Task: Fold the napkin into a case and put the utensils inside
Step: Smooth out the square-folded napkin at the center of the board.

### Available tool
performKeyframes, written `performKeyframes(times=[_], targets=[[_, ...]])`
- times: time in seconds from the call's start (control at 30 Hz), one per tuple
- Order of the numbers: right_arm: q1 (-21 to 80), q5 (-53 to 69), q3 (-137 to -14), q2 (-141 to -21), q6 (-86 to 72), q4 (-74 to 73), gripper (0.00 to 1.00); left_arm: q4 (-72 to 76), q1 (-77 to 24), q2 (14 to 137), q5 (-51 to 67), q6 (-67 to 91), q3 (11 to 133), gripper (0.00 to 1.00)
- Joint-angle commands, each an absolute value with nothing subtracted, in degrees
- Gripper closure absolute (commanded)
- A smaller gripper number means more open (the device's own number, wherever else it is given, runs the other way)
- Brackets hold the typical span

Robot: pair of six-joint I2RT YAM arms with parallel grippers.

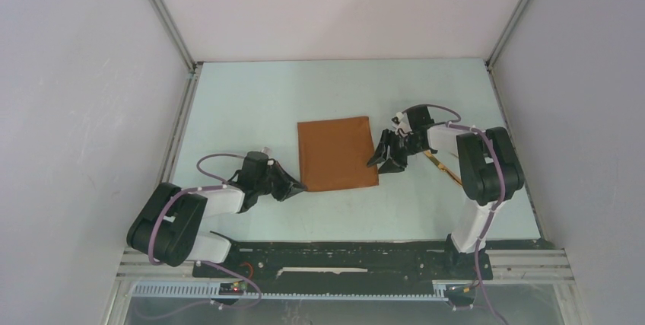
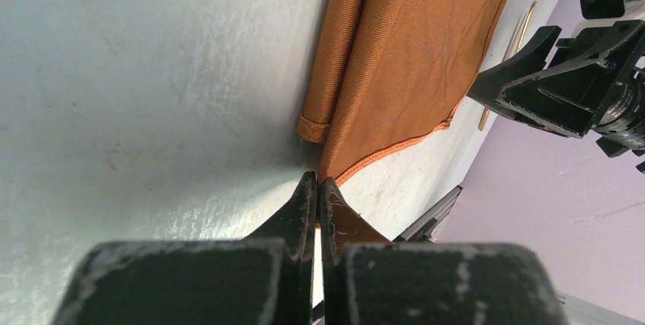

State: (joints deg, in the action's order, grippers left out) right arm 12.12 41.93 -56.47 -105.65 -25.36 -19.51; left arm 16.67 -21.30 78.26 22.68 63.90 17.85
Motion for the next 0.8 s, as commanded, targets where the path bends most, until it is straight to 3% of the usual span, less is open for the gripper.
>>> performKeyframes(times=[0.0,0.77], targets=[[12.0,44.2,-54.1,-105.0,-23.7,-17.0,0.38,17.1,-21.0,77.7,22.0,62.4,19.1,1.00],[11.3,49.1,-45.5,-98.3,-29.3,-10.0,0.50,17.4,-21.1,78.1,22.0,62.6,19.2,1.00]])
